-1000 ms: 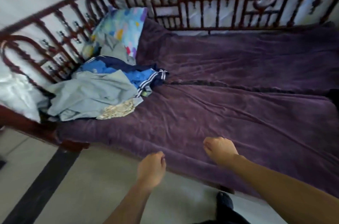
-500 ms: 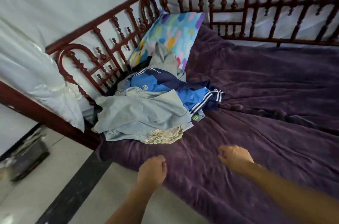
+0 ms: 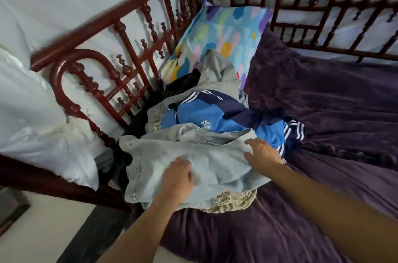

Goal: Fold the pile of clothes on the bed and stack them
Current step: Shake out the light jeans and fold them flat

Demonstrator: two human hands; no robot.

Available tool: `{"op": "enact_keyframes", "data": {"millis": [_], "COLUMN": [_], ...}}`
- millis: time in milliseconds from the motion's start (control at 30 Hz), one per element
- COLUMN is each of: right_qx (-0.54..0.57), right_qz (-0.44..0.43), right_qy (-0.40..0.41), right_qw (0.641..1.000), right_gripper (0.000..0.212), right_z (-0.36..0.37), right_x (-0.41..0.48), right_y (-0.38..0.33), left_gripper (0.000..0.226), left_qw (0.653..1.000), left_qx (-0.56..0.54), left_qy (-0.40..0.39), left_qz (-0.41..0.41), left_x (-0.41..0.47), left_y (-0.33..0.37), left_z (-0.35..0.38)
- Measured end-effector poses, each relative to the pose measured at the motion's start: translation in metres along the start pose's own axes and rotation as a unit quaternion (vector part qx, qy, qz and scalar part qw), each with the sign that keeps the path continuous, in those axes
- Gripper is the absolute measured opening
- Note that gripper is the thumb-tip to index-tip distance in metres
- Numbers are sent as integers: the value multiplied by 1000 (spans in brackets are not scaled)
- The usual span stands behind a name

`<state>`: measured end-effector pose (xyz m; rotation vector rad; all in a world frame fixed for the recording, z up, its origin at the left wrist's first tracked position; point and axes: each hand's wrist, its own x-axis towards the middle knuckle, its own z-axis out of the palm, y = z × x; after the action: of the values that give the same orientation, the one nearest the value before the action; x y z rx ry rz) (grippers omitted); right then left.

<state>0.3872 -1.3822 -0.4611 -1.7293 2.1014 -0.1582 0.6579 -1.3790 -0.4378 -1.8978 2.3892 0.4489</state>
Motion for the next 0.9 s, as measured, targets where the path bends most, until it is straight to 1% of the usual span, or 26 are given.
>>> {"op": "enact_keyframes", "data": {"millis": [100, 167, 200, 233, 267, 300, 333, 367, 433, 467, 500, 600, 633, 700, 733, 800, 833, 900], "right_qx": [-42, -78, -95, -103, -102, -86, -44, 24, 164, 210, 240, 311, 345, 417, 443, 465, 475, 494], "right_qz": [24, 0, -12, -12, 3, 27, 50, 62, 70, 68, 60, 43, 52, 81, 92, 110, 117, 126], "right_qy": [-13, -37, -54, -75, -94, -101, -92, -69, 19, 68, 110, 197, 219, 260, 278, 305, 313, 330], "right_qw": [999, 996, 994, 992, 990, 991, 994, 995, 984, 973, 963, 929, 911, 867, 847, 823, 814, 794], "right_gripper": [60, 64, 59, 50, 38, 28, 21, 19, 36, 43, 46, 44, 43, 40, 37, 39, 41, 42], "right_z": [4, 13, 20, 25, 29, 31, 31, 26, 4, -12, -30, -89, -106, -139, -154, -181, -193, -216], "right_x": [43, 56, 58, 58, 55, 51, 46, 41, 31, 28, 25, 16, 13, 2, -6, -24, -35, -59], "right_y": [-24, -32, -35, -37, -40, -42, -44, -44, -43, -42, -42, -47, -46, -43, -39, -31, -27, -19], "left_gripper": [28, 36, 41, 45, 49, 52, 53, 52, 48, 45, 41, 14, 18, 29, 30, 33, 34, 36], "left_qw": [999, 996, 994, 992, 991, 991, 989, 986, 982, 983, 986, 982, 976, 957, 940, 902, 887, 876], "left_qx": [-30, -41, -34, -18, 4, 33, 67, 98, 123, 105, 60, -103, -149, -233, -276, -355, -373, -373], "left_qy": [17, 45, 65, 82, 83, 64, 34, 5, -43, -55, -54, -23, -33, -85, -114, -161, -173, -176], "left_qz": [39, 62, 79, 95, 107, 116, 126, 134, 138, 139, 143, 158, 153, 154, 163, 187, 208, 252], "left_x": [52, 79, 92, 104, 114, 124, 131, 136, 143, 146, 149, 157, 158, 155, 149, 128, 114, 82], "left_y": [-23, -33, -35, -38, -41, -45, -49, -53, -57, -56, -53, -28, -18, 0, 9, 27, 36, 55], "left_z": [-13, -17, -18, -17, -17, -16, -15, -15, -17, -22, -29, -74, -94, -136, -159, -205, -227, -267]}}
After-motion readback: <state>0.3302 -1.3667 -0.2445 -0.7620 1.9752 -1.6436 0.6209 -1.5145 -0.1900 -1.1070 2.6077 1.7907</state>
